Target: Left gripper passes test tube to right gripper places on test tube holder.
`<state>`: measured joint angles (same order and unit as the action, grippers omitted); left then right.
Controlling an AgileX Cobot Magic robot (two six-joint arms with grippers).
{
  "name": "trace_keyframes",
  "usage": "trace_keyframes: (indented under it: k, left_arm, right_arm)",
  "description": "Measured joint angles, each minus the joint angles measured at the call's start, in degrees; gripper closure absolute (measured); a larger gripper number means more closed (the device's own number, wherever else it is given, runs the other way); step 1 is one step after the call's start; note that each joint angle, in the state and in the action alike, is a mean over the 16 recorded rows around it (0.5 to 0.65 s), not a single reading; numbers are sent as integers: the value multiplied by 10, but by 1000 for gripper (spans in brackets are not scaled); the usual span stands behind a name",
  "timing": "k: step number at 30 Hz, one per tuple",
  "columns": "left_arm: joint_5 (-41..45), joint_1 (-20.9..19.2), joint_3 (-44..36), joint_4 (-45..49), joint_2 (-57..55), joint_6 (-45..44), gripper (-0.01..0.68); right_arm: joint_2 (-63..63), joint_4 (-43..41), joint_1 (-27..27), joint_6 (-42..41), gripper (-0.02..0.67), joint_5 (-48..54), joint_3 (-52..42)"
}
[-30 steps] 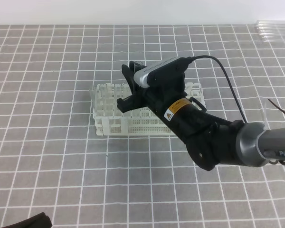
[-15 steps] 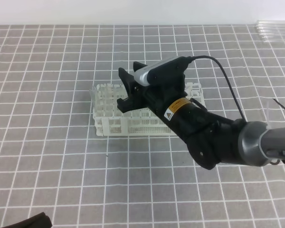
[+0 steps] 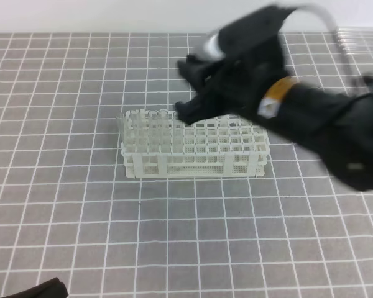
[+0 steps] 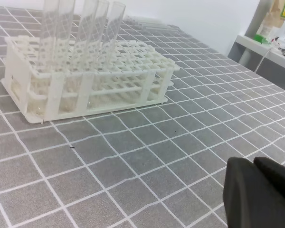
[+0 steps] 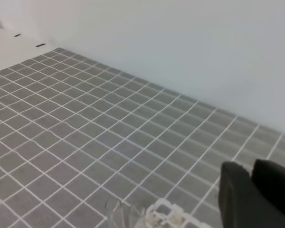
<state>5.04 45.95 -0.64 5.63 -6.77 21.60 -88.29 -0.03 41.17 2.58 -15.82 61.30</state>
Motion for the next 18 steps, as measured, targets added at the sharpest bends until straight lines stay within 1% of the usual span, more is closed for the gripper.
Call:
trace_keyframes:
  k: [5, 8, 13, 18]
  left_arm:
    - [2, 0, 1, 0, 1, 0, 674]
    - [2, 0, 1, 0, 1, 0, 674]
    - [3, 0, 2, -1, 2, 0, 673]
    - [3, 0, 2, -1, 2, 0, 674]
  right_arm:
    - [131, -16, 0, -10, 607, 85, -43]
    - [211, -20, 0, -15, 644, 119, -78]
    - [331, -21, 0, -17, 660, 158, -141]
    - [418, -22, 0, -17, 661, 196, -185]
